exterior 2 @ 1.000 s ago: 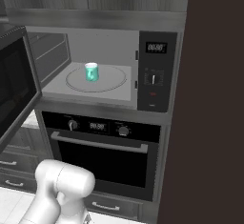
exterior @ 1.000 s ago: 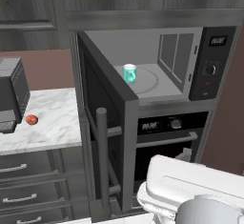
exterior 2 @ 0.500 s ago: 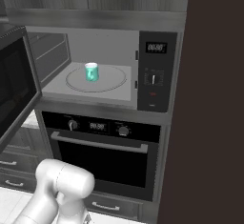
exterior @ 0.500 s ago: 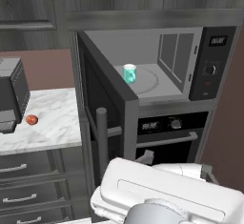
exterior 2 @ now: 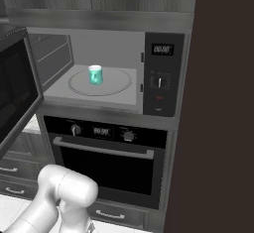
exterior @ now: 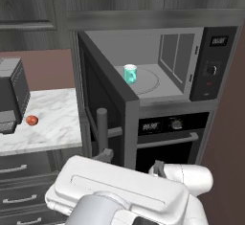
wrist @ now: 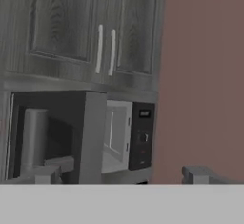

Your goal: Pick the mug from the counter and place it inside the microwave. Then close the microwave.

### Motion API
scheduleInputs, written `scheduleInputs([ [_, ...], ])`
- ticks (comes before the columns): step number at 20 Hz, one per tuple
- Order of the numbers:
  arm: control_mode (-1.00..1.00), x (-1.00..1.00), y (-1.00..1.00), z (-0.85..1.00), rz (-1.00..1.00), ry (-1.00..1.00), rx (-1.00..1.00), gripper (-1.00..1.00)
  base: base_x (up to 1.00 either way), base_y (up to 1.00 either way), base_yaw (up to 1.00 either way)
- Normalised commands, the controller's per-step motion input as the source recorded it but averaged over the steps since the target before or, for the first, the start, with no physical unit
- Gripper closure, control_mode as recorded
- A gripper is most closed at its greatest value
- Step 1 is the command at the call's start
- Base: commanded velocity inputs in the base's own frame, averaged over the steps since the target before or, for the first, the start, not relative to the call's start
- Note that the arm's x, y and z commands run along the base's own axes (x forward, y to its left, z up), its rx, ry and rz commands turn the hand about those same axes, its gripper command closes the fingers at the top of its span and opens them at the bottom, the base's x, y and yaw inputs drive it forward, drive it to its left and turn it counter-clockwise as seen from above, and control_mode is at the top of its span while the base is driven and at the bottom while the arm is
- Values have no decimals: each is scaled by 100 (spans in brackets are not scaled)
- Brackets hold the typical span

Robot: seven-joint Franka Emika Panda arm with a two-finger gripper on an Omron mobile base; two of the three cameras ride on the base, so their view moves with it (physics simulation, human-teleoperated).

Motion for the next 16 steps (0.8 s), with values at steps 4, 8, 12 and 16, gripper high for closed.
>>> scheduleInputs([
  [4, -100, 34, 42, -36, 0, 5, 0, -100, 0, 0, 0],
  [8, -100, 41, 33, -30, -1, 8, 0, -100, 0, 0, 0],
  [12, -100, 48, 25, -20, -3, 8, 0, -100, 0, 0, 0],
  [16, -100, 46, 18, -19, -4, 6, 0, -100, 0, 0, 0],
])
